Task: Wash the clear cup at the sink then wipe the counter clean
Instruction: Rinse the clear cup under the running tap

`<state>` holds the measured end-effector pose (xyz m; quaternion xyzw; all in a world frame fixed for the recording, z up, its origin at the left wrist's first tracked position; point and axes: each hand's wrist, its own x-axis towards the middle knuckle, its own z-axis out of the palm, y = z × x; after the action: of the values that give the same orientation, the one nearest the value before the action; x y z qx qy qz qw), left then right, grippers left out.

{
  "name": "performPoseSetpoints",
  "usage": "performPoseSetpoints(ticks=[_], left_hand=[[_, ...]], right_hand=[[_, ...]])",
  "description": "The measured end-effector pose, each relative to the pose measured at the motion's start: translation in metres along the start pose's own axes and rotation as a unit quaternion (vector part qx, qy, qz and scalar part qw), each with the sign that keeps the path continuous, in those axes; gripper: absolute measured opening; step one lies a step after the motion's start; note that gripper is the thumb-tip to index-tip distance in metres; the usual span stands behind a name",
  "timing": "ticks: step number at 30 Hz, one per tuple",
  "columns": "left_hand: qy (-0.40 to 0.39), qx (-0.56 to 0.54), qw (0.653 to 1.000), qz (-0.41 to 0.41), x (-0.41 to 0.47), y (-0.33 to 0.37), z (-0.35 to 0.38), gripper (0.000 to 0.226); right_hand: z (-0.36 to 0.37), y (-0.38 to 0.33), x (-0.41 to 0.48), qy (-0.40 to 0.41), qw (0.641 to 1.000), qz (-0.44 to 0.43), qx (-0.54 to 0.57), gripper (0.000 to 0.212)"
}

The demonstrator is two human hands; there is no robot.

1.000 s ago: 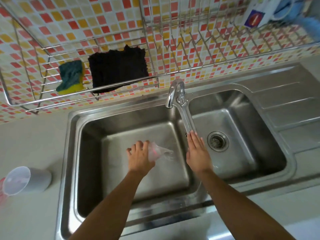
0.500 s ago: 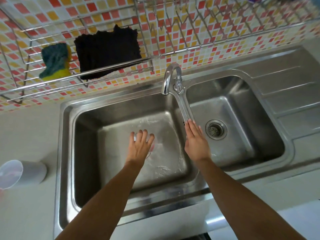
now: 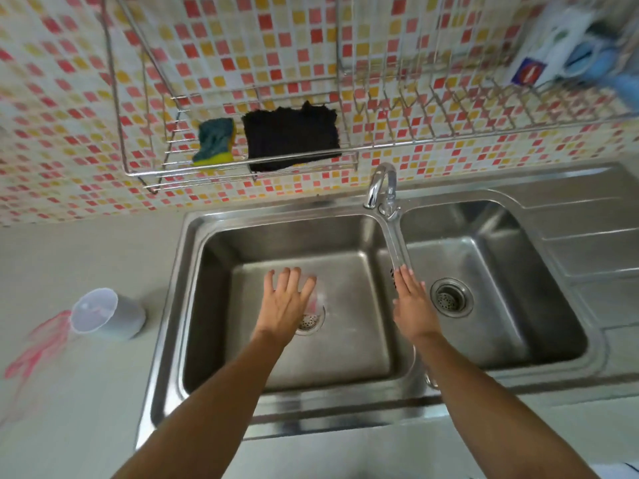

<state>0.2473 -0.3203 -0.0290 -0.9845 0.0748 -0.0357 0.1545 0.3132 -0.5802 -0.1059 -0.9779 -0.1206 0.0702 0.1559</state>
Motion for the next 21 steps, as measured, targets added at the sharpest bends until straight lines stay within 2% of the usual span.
performPoseSetpoints(ticks=[2,5,9,12,14,18,21], left_hand=[[0.008,-0.029,0.999,-0.032,-0.007,-0.015,-0.009,0.047],[-0.005,-0.063,0.994,-0.089,-0.023,-0.04,-0.016,0.054],[0.037,-0.114,0.981,-0.155,-0.043,-0.062,-0.017,0.045],[0.049,-0.14,0.973,-0.179,-0.047,-0.08,-0.023,0.057],[0.058,-0.157,0.965,-0.2,-0.046,-0.098,-0.028,0.066],[0.12,-0.185,0.952,-0.21,-0.036,-0.127,-0.04,0.064],[0.158,-0.204,0.943,-0.208,-0.032,-0.151,-0.047,0.071]], right_hand=[[-0.01,-0.007,0.004,-0.036,0.999,0.016,-0.023,0.071],[-0.027,-0.03,0.004,-0.044,0.998,0.03,-0.032,0.065],[-0.037,-0.086,-0.01,0.029,0.998,-0.009,0.05,0.045],[-0.057,-0.142,-0.014,0.095,0.987,-0.081,0.097,0.033],[-0.08,-0.182,-0.012,0.157,0.971,-0.127,0.128,0.028],[-0.139,-0.255,0.001,0.26,0.923,-0.219,0.18,0.024],[-0.185,-0.304,0.028,0.31,0.898,-0.251,0.185,0.023]])
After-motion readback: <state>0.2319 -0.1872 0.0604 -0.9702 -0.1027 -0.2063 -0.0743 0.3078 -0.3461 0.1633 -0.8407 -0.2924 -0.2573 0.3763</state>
